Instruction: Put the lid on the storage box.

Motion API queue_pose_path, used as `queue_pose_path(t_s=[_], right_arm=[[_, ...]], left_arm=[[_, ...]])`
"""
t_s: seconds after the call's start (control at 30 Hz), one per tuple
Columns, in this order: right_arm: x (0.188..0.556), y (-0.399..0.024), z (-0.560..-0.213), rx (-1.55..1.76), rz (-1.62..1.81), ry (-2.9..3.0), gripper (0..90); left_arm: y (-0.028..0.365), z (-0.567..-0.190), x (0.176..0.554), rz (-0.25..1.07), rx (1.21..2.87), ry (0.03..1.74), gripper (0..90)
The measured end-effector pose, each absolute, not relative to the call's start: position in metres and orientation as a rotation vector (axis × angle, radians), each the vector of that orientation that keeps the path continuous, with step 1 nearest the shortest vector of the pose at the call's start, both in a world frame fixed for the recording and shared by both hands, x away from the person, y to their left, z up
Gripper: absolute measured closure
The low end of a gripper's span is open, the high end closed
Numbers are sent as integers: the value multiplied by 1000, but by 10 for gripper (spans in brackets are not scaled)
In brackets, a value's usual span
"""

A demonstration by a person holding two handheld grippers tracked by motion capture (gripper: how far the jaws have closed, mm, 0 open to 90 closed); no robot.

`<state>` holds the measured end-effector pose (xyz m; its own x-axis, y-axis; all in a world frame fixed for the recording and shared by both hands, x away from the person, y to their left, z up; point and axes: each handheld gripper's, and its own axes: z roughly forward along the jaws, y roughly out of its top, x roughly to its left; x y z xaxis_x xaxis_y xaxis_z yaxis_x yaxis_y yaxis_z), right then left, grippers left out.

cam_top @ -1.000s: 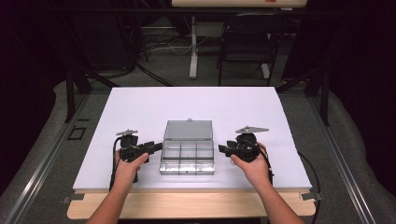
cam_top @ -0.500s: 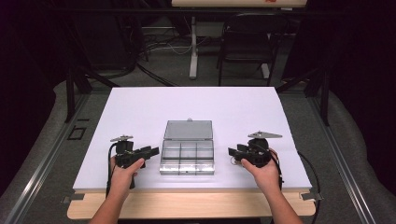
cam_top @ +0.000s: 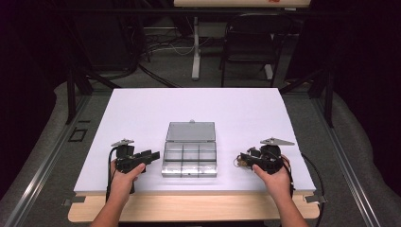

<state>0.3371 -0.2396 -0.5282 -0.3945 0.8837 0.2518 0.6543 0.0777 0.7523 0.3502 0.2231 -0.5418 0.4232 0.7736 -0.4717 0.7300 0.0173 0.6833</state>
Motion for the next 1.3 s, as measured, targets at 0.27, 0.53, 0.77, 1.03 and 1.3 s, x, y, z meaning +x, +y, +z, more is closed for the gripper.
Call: queue_pose_path(t_s=[0.27,0.53,0.77,1.03,1.3], right_arm=[[340,-245,-538,1584,1155,2090,456],[345,-248,-547,1648,1138,2081,492],[347,-248,-550,1693,1128,2108,594],[347,-246,-550,1658,1128,2114,698],[345,-247,-546,1644,1160,2131,825]], left_arm=[[220,-542,348,79,1746,1298,488],[221,-544,348,71,1748,1302,488],[227,-542,347,76,1729,1317,487],[228,-543,347,85,1727,1319,487],[228,-543,347,81,1722,1326,487]])
